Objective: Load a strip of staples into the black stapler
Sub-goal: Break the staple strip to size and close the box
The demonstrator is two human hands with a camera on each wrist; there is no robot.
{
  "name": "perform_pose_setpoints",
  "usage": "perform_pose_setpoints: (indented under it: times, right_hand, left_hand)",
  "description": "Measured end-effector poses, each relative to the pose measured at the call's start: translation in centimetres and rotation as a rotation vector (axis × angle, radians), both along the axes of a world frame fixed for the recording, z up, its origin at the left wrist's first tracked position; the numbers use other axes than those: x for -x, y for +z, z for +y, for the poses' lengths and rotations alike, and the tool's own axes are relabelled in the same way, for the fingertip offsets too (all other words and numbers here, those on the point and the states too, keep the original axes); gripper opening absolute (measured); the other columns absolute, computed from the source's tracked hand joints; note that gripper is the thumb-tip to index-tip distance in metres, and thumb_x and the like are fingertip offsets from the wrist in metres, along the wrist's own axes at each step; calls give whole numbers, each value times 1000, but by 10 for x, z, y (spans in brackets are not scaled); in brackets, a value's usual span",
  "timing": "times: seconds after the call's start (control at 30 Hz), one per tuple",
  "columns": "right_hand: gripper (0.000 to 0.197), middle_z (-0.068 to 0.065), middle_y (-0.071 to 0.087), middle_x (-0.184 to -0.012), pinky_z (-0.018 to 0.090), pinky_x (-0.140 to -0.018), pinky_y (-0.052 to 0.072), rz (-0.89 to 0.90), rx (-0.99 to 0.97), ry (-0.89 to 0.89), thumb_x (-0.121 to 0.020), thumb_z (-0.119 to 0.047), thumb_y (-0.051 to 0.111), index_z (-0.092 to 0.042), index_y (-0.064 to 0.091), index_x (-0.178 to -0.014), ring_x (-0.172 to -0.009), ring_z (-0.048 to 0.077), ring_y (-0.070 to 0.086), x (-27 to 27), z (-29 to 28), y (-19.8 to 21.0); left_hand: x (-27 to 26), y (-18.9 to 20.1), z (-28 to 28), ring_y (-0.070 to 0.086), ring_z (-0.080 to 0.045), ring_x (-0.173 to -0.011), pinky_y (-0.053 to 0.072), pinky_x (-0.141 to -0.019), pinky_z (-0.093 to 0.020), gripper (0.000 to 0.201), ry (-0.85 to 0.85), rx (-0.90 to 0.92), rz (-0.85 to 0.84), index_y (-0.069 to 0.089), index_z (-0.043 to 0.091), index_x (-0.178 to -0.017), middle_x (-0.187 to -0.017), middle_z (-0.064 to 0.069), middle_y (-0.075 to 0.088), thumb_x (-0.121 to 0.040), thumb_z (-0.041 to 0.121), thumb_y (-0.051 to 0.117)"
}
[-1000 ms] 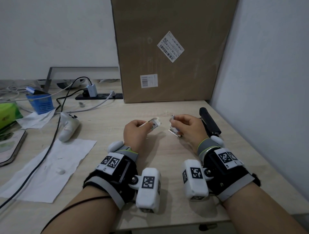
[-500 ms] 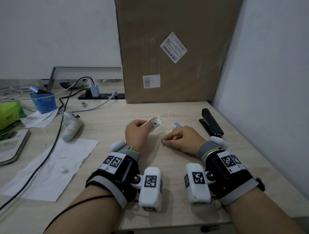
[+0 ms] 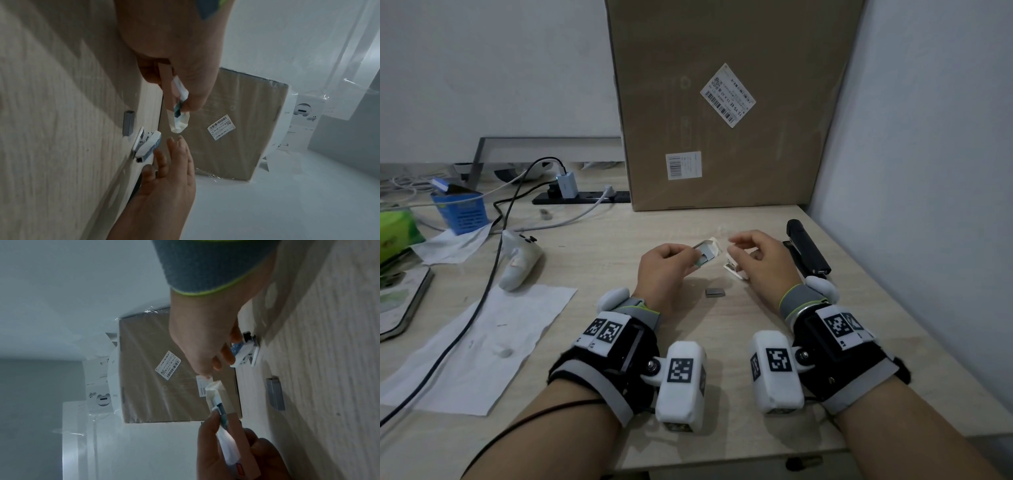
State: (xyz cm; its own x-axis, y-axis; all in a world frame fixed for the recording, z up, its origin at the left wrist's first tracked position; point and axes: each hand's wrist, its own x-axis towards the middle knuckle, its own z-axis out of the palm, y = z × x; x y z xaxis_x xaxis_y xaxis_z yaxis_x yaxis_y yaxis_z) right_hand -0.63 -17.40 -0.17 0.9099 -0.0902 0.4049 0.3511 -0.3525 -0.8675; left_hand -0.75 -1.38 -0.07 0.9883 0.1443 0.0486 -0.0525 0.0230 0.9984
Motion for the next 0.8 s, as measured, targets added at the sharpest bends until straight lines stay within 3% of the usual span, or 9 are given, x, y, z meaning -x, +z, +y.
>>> perform_pose_setpoints:
  times: [0.07,0.17,0.33,0.47,0.53,0.67,0.8]
  right_hand:
    - [15,-1,66,-95,14,-52,47,58,-100,27,-87,-18,59,-18,64,-101,-65,8,65,0,3,1]
    - [21,1,69,-93,17,-53,51,137,-174,138,-91,-15,53,-16,65,-109,-73,9,69,2,8,1]
    - [17,3,72,-90,18,-62,53,172,-265,180,-88,-15,58,-15,69,-102,-79,13,71,8,4,1]
    - [15,-1,73,-87,26,-79,55,215,-302,204,-84,-13,64,-18,71,-96,-79,8,70,10,5,2]
    - [16,-1,73,-88,28,-82,54,225,-304,197,-83,-10,64,-18,71,-95,-79,8,70,10,5,1]
    - [17,0,73,-87,20,-72,54,235,-303,177,-82,-7,64,-16,72,-95,-75,7,69,9,3,1]
    - [14,2,72,-83,14,-62,52,232,-277,169,-81,-6,65,-12,71,-93,-72,8,68,8,3,2]
  left_hand:
    - [0,-1,1,55,-13,-66,40,-51,-22,5,-23,1,14,68,14,-77,-79,-5,65,-78,19,67]
    - [1,-1,1,58,-18,-77,47,-58,-27,3,-81,31,46,67,16,-75,-85,-7,66,-78,18,68]
    - [5,0,-7,56,-21,-70,46,-54,-27,7,-184,82,64,66,9,-84,-88,-15,62,-80,15,67]
    - [6,-2,-4,57,-16,-65,48,-55,-24,13,-222,90,45,65,7,-92,-85,-12,63,-83,16,67]
    - [6,-3,-4,58,-16,-67,49,-59,-25,14,-256,88,37,64,7,-95,-86,-11,64,-84,15,66]
    - [9,-1,-7,60,-15,-61,53,-57,-27,26,-329,102,57,60,3,-108,-86,-9,64,-83,4,64]
    - [9,0,-8,59,-20,-75,55,-67,-27,37,-356,112,84,56,2,-116,-102,-16,59,-80,-5,61]
